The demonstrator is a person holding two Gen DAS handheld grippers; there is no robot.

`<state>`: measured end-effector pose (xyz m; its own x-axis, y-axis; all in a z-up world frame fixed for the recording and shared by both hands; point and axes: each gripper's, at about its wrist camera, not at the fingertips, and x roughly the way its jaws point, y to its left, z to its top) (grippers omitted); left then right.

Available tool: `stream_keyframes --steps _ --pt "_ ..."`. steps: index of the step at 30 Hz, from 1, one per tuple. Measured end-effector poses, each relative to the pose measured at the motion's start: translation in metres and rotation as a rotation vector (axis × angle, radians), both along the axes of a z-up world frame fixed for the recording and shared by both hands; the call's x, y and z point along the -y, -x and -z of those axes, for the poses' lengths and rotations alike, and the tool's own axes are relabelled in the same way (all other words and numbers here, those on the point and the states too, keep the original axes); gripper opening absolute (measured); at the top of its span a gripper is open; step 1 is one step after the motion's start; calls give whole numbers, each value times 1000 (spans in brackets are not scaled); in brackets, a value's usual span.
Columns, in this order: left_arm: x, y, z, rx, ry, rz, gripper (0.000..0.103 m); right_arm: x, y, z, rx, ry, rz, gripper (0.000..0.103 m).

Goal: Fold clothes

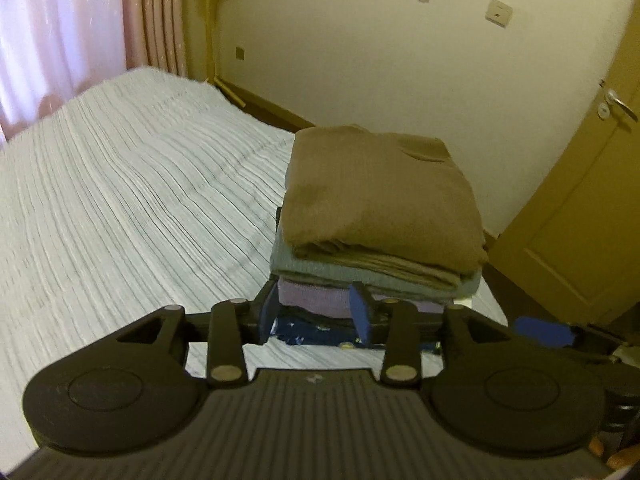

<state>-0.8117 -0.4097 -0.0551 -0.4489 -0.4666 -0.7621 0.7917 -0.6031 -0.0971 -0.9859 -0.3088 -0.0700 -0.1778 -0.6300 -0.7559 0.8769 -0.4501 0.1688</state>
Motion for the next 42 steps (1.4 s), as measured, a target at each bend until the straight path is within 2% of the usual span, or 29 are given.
stream_keyframes --steps 7,11,17,25,29,36,42 --pt "-50 -31 -20 29 62 23 40 -47 -38 -19 -37 5 10 48" --pt "-78 -52 -27 36 72 33 49 -73 -62 -24 -36 8 21 48" --pt "-115 -79 -27 46 65 56 53 -109 -93 -30 -32 -4 62 48" --pt "-153 -110 -20 42 53 75 54 -144 -123 -34 -26 -42 108 48" --pt "-161 -119 -22 39 65 72 61 -152 -133 -37 -54 -77 134 48" --pt "-170 -136 -24 19 93 48 62 -156 -145 -36 -108 -149 167 48" --pt "-171 -141 -17 40 80 48 62 -159 -151 -31 -82 -154 149 48"
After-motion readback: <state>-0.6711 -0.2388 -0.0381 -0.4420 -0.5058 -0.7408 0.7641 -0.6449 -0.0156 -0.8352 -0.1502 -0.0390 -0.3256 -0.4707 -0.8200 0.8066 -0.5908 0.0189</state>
